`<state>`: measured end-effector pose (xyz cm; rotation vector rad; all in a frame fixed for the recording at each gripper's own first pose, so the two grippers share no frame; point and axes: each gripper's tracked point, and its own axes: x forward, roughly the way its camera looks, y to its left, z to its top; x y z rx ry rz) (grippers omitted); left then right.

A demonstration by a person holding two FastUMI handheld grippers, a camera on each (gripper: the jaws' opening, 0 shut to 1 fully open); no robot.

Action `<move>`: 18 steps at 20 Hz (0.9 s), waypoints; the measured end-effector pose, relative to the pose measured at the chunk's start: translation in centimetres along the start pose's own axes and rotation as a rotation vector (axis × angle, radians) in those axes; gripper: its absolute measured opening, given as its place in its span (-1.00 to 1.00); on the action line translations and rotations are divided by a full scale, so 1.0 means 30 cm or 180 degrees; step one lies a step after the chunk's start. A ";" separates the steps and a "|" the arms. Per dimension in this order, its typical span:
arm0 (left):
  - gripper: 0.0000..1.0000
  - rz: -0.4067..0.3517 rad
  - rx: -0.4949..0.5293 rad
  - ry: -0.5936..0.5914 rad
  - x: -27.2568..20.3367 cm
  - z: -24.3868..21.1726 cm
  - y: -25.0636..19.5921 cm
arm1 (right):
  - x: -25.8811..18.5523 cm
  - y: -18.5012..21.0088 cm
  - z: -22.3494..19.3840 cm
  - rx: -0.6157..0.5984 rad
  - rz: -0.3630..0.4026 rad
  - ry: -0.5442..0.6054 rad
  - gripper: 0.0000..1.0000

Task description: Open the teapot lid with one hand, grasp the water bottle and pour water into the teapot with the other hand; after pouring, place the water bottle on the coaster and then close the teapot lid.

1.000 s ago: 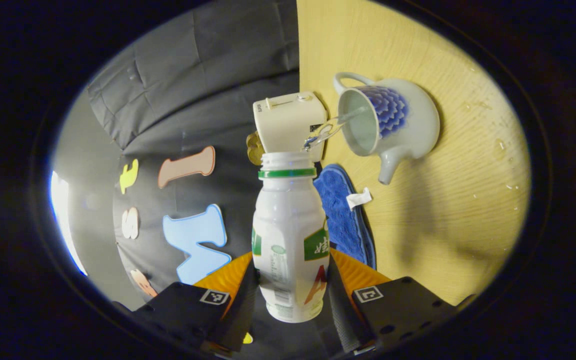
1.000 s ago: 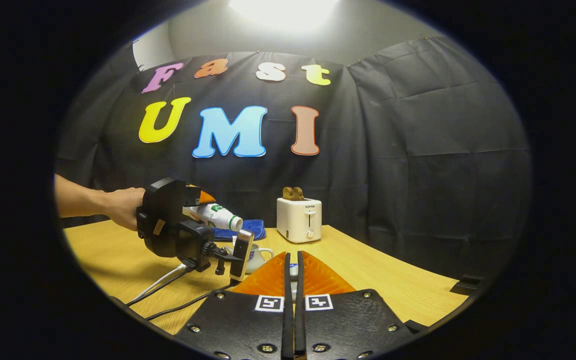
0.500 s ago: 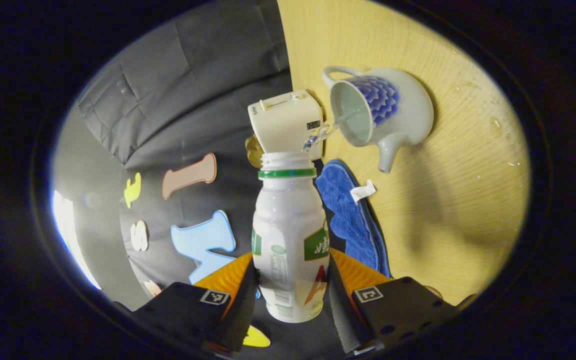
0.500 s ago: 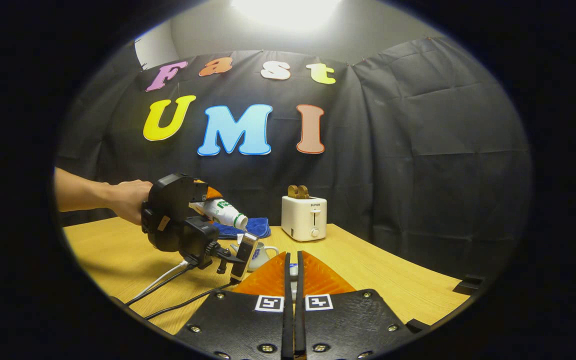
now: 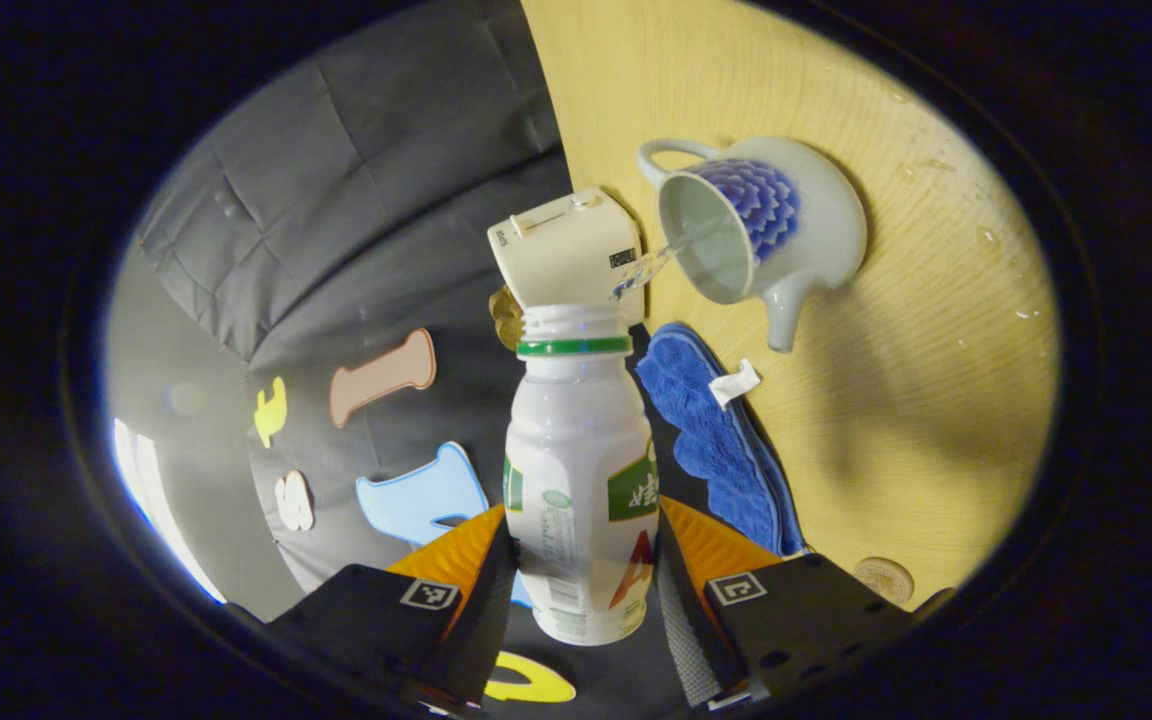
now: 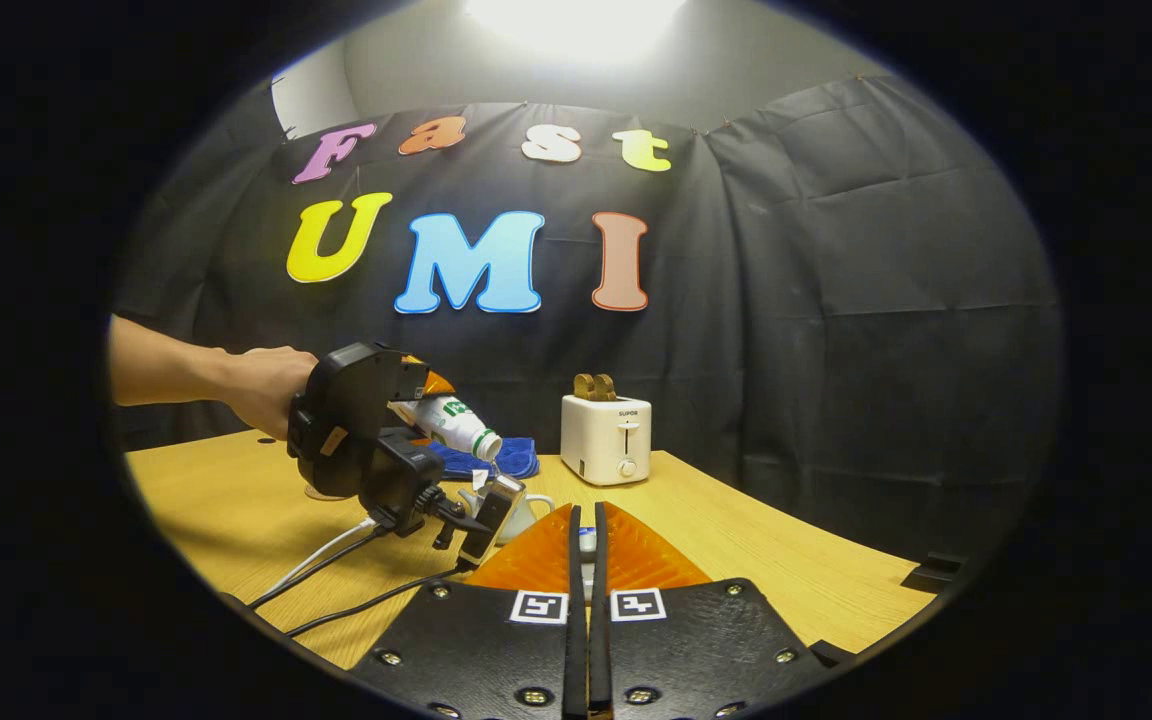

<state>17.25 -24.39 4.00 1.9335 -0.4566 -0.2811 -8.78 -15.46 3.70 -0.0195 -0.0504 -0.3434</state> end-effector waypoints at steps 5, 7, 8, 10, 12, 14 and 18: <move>0.41 -0.0002 0.0179 -0.0056 0.013 0.029 0.036 | -0.005 -0.007 0.003 -0.0002 -0.0006 -0.0009 -0.97; 0.51 -0.0003 0.0231 -0.0059 0.013 0.029 0.030 | -0.006 -0.012 0.003 0.0009 -0.0013 -0.0014 -0.97; 0.51 -0.0007 0.0237 -0.0058 0.010 0.029 0.026 | -0.007 -0.017 -0.001 0.0014 -0.0020 -0.0007 -0.97; 0.51 -0.0021 0.0259 -0.0065 0.009 0.028 0.027 | -0.009 -0.020 -0.007 0.0017 -0.0021 0.0011 -0.97; 0.57 -0.0031 0.0249 -0.0075 0.015 0.027 0.037 | -0.015 -0.024 -0.007 0.0031 -0.0029 0.0017 -0.97; 0.62 -0.0031 0.0263 -0.0082 0.016 0.033 0.040 | -0.017 -0.025 -0.002 0.0028 -0.0041 0.0008 -0.97; 0.62 -0.0012 0.0177 -0.0085 0.017 0.035 0.041 | -0.023 -0.017 -0.003 -0.0028 -0.0032 0.0017 -0.97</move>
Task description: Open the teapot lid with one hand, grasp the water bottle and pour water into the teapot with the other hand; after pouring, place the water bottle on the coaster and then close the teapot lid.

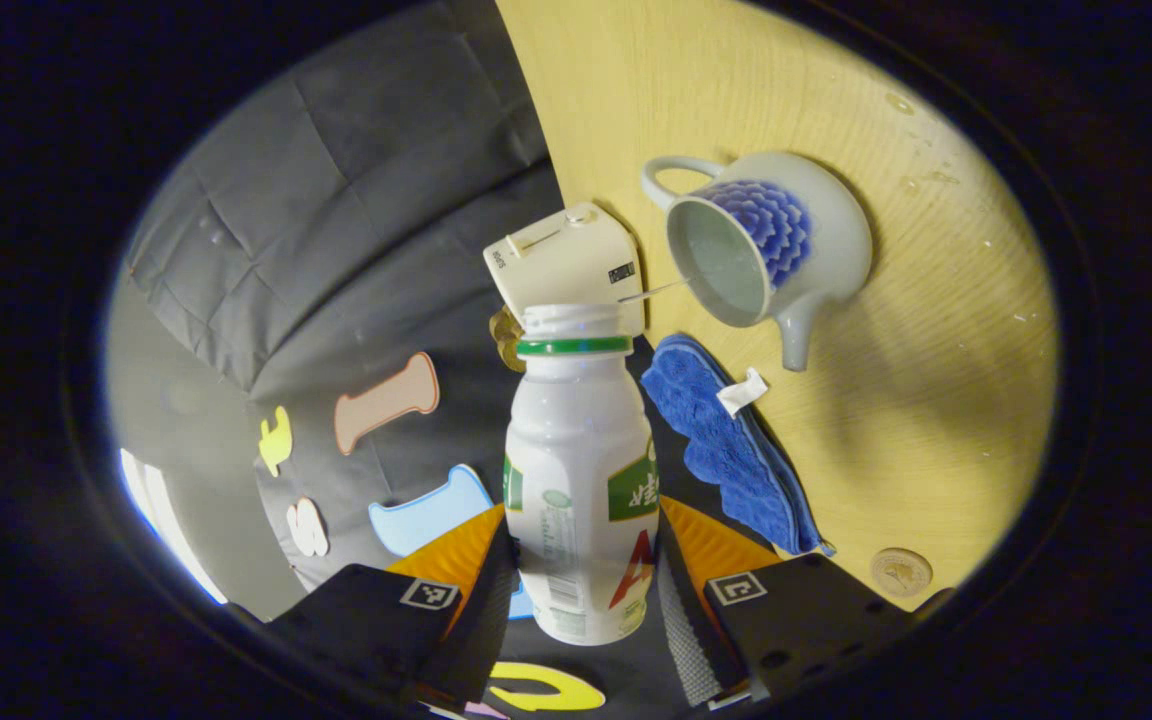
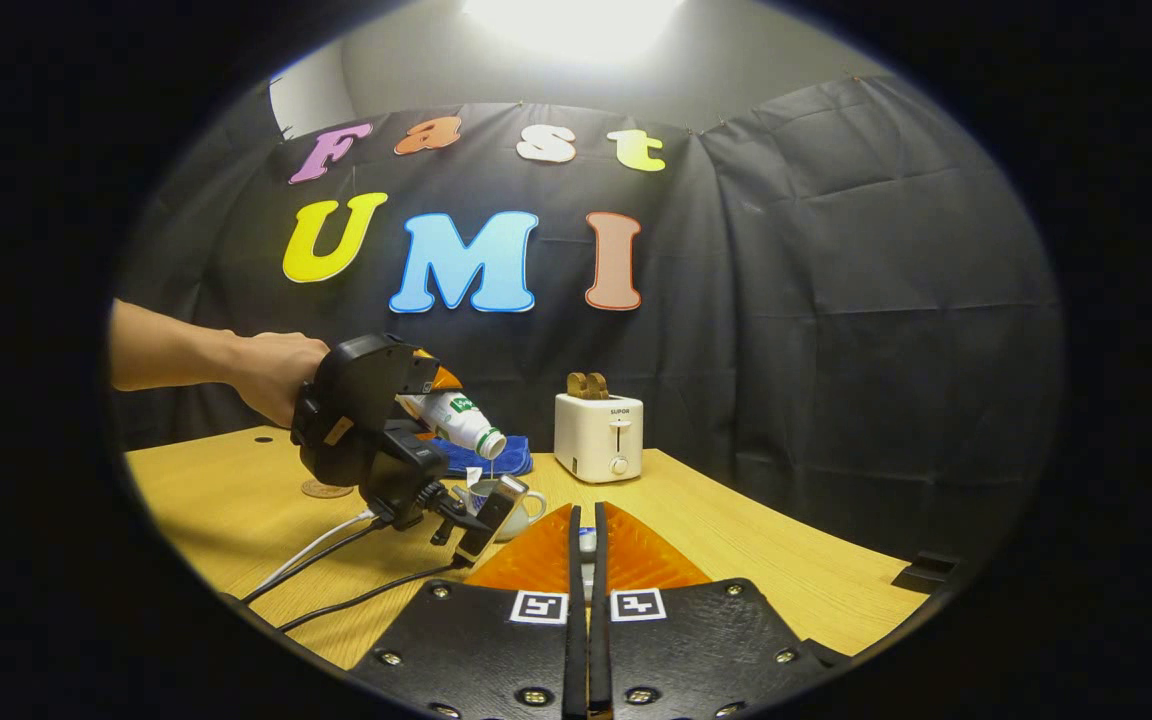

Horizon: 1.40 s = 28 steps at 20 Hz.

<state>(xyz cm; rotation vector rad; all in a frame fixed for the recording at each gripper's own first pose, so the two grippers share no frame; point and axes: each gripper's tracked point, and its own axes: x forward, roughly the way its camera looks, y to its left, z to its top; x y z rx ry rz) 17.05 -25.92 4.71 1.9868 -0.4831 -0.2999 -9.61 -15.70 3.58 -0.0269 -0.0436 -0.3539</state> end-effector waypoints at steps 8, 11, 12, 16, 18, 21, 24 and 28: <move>0.51 -0.0087 -0.0163 -0.0048 -0.001 0.018 -0.072 | -0.004 0.010 0.010 -0.0073 0.0004 0.0003 -0.97; 0.62 -0.0155 -0.0266 -0.0042 0.001 0.026 -0.113 | -0.001 0.004 -0.001 -0.0129 -0.0029 0.0042 -0.97; 0.62 -0.0173 -0.0299 -0.0038 0.001 0.027 -0.124 | -0.002 0.006 0.000 -0.0128 -0.0029 0.0049 -0.97; 0.63 -0.0284 -0.0966 -0.0081 -0.017 0.031 -0.181 | 0.001 0.023 0.012 -0.0105 -0.0007 0.0042 -0.97; 0.62 -0.0294 -0.1148 -0.0083 -0.024 0.030 -0.194 | 0.004 0.038 0.016 -0.0117 0.0022 0.0044 -0.97; 0.62 -0.0246 -0.1434 -0.0105 -0.049 0.012 -0.207 | 0.009 0.058 0.033 -0.0149 0.0051 0.0017 -0.98; 0.51 -0.0282 -0.1939 -0.0127 -0.073 -0.002 -0.219 | 0.013 0.075 0.044 -0.0278 0.0055 -0.0012 -0.97; 0.51 -0.0399 -0.2925 -0.0149 -0.155 -0.026 -0.243 | 0.048 0.114 0.089 -0.0306 0.0163 -0.0079 -0.98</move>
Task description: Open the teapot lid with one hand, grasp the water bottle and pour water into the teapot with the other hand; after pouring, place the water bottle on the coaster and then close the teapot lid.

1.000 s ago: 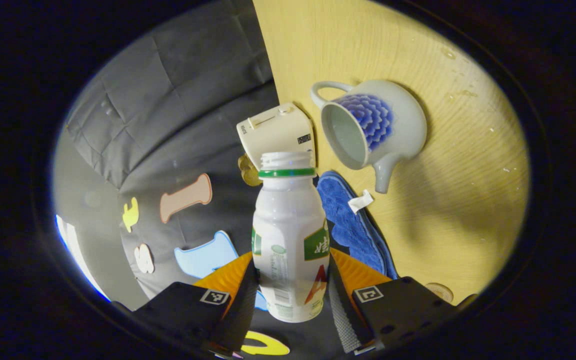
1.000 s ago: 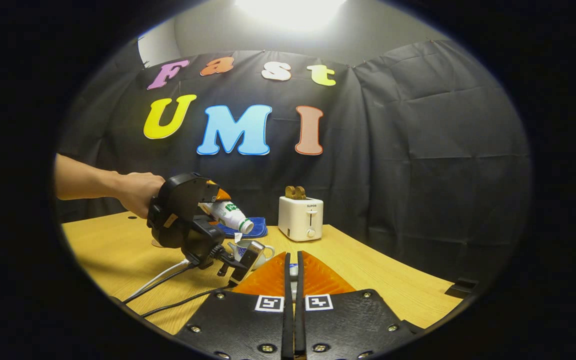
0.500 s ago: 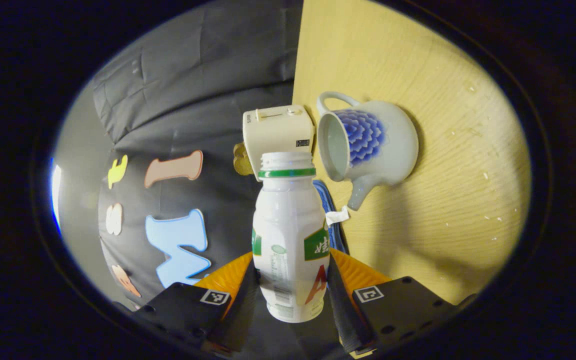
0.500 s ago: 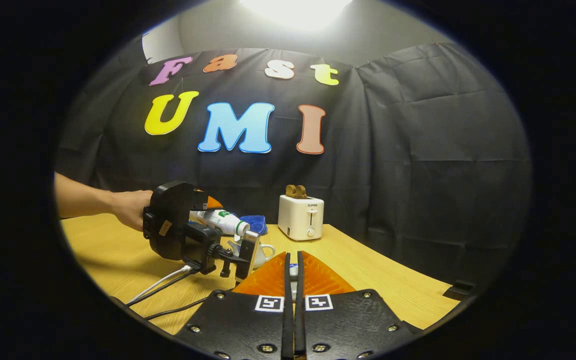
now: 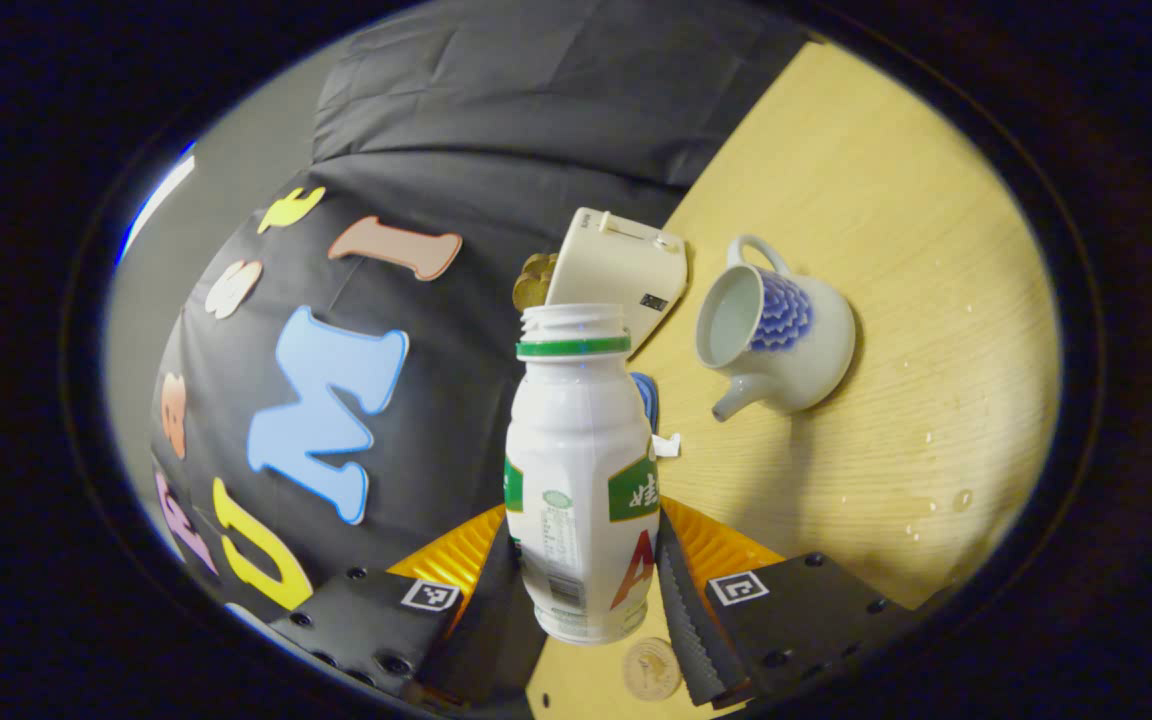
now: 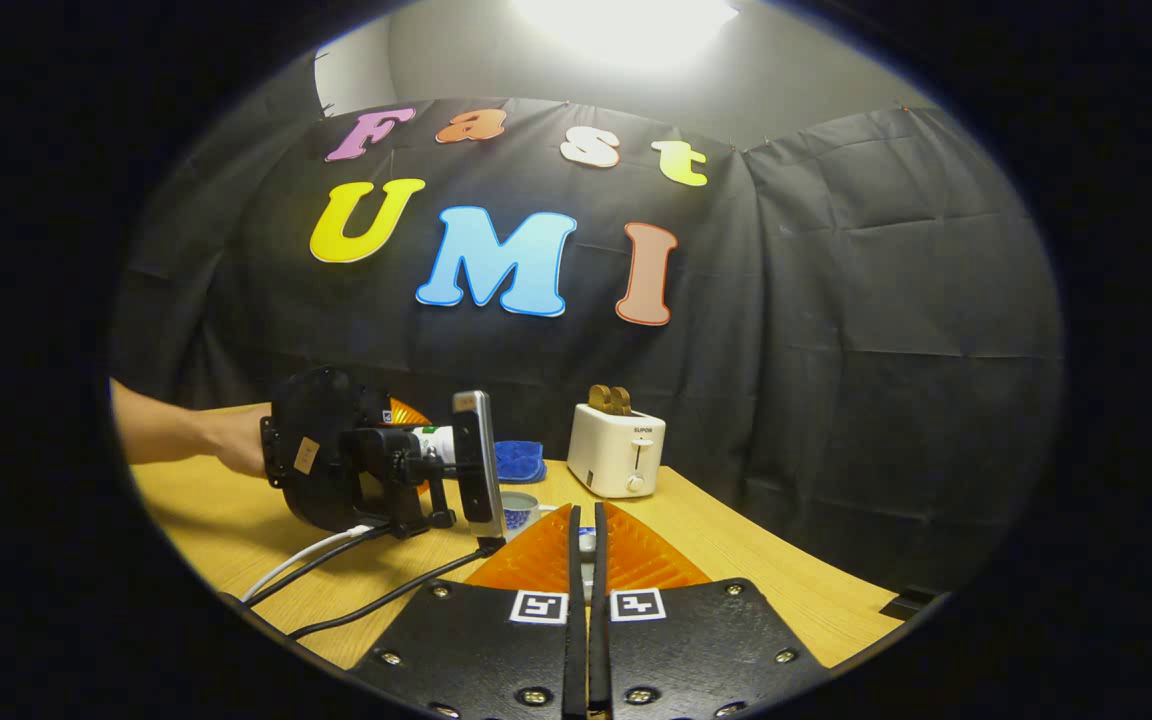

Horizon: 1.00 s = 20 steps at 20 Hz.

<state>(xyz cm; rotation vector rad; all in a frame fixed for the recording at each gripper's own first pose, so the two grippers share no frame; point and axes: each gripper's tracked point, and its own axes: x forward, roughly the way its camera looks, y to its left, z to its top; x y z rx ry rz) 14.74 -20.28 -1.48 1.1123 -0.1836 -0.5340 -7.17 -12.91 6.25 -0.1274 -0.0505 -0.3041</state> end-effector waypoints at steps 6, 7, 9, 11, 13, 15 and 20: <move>0.51 0.0100 -0.1547 -0.0167 -0.193 -0.092 0.059 | 0.087 0.077 0.002 0.0084 0.0169 0.0113 -0.98; 0.51 0.0091 -0.1736 -0.0180 -0.218 -0.107 0.061 | 0.100 0.098 -0.004 0.0109 0.0218 0.0138 -0.98; 0.63 0.0126 -0.2055 -0.0269 -0.259 -0.124 0.085 | 0.140 0.138 -0.011 0.0173 0.0307 0.0172 -0.97; 0.50 0.0227 -0.2255 -0.0393 -0.288 -0.135 0.145 | 0.191 0.172 0.008 0.0173 0.0373 0.0129 -0.98; 0.50 0.0365 -0.2384 -0.0402 -0.303 -0.171 0.214 | 0.263 0.205 0.031 0.0213 0.0427 0.0069 -0.98; 0.51 0.0374 -0.2739 -0.0446 -0.318 -0.204 0.250 | 0.348 0.221 0.029 0.0240 0.0415 0.0046 -0.98; 0.50 0.0330 -0.3803 -0.0490 -0.362 -0.321 0.367 | 0.539 0.231 -0.002 0.0186 0.0288 0.0082 -0.97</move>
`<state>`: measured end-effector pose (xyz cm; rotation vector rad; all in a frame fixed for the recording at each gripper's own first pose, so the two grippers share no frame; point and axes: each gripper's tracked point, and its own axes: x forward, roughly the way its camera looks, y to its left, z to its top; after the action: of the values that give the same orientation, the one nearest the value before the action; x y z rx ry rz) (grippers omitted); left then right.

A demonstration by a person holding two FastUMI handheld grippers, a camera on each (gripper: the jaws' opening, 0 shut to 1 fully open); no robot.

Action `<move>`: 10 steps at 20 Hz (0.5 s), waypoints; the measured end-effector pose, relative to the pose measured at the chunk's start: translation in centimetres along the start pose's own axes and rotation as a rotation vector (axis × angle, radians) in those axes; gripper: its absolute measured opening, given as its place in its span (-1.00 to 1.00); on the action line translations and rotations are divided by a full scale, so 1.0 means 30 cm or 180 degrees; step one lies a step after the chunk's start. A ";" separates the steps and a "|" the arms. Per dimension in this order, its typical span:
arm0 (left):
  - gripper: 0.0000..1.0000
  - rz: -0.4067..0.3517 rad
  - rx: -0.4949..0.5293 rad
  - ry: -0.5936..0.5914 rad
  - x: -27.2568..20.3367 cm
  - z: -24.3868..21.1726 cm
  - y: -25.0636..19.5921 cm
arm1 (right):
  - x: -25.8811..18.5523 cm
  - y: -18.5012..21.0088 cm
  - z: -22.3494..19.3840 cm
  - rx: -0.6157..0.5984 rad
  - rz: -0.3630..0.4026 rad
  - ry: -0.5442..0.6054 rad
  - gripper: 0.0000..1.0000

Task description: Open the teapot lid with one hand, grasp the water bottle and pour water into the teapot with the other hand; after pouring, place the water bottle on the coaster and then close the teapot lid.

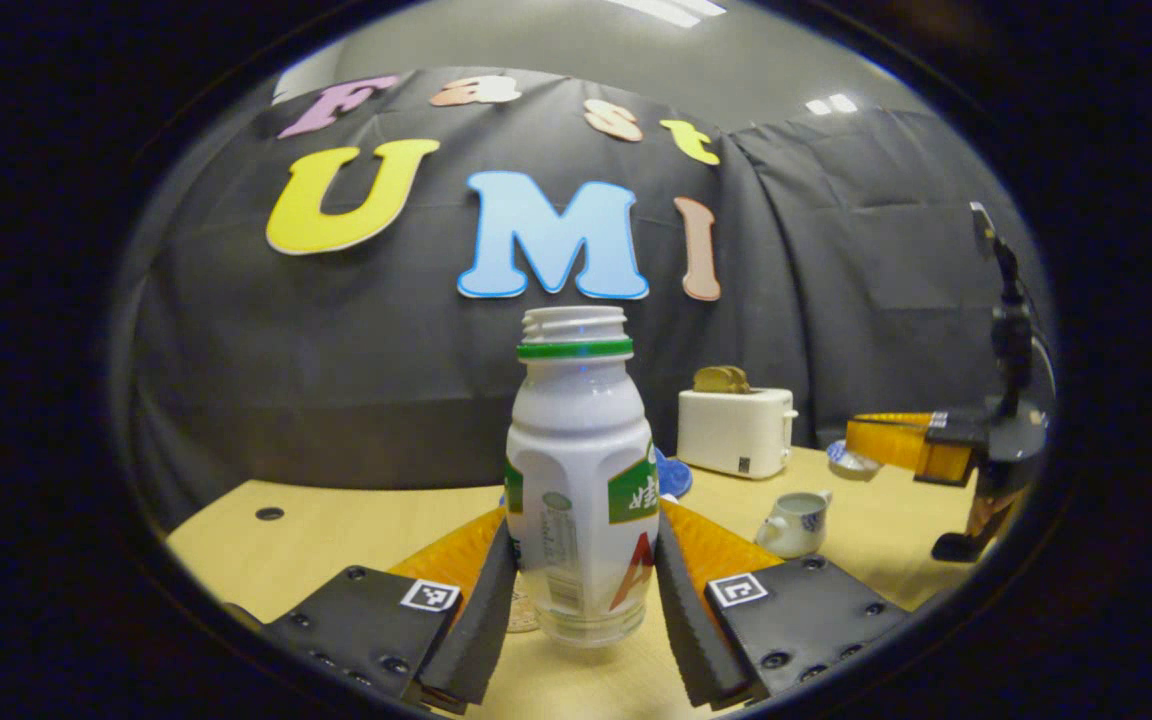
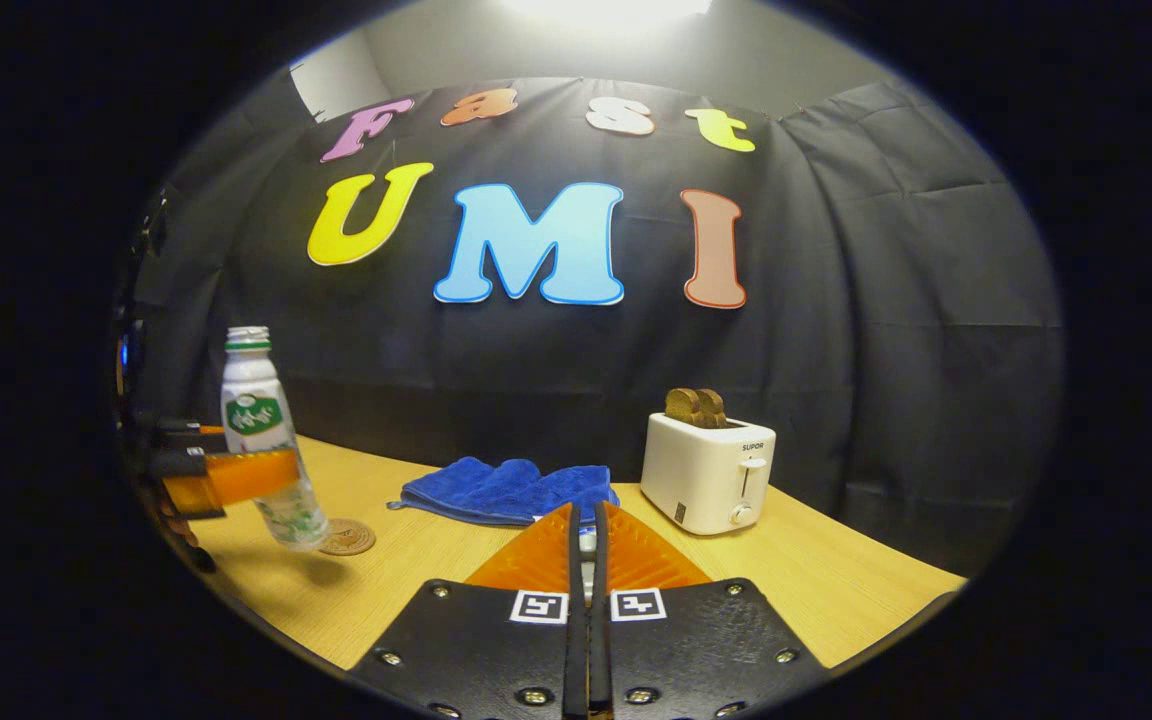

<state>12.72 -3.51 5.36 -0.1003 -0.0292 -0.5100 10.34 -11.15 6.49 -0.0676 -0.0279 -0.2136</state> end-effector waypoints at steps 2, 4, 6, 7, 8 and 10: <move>0.50 0.0135 -0.0140 -0.0058 -0.015 0.032 0.075 | 0.058 -0.008 -0.020 -0.0018 -0.0051 0.0021 -0.97; 0.54 0.0292 -0.0077 -0.0086 -0.022 0.045 0.133 | 0.105 -0.024 -0.069 -0.0046 -0.0103 0.0121 -0.98; 0.51 0.0343 -0.0022 -0.0093 -0.019 0.055 0.146 | 0.124 -0.036 -0.115 -0.0028 -0.0124 0.0229 -0.97; 0.51 0.0325 -0.0053 -0.0097 -0.016 0.055 0.139 | 0.125 -0.030 -0.130 0.0016 -0.0088 0.0264 -0.97; 0.51 0.0338 -0.0064 -0.0083 -0.013 0.045 0.140 | 0.126 -0.027 -0.137 0.0050 -0.0065 0.0278 -0.97; 0.60 0.0415 -0.0033 -0.0024 -0.007 0.022 0.156 | 0.129 -0.036 -0.145 0.0048 -0.0070 0.0288 -0.97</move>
<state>14.82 0.74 5.58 -0.1137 -0.0272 -0.3797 13.97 -13.33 2.35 -0.0426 0.0597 -0.2383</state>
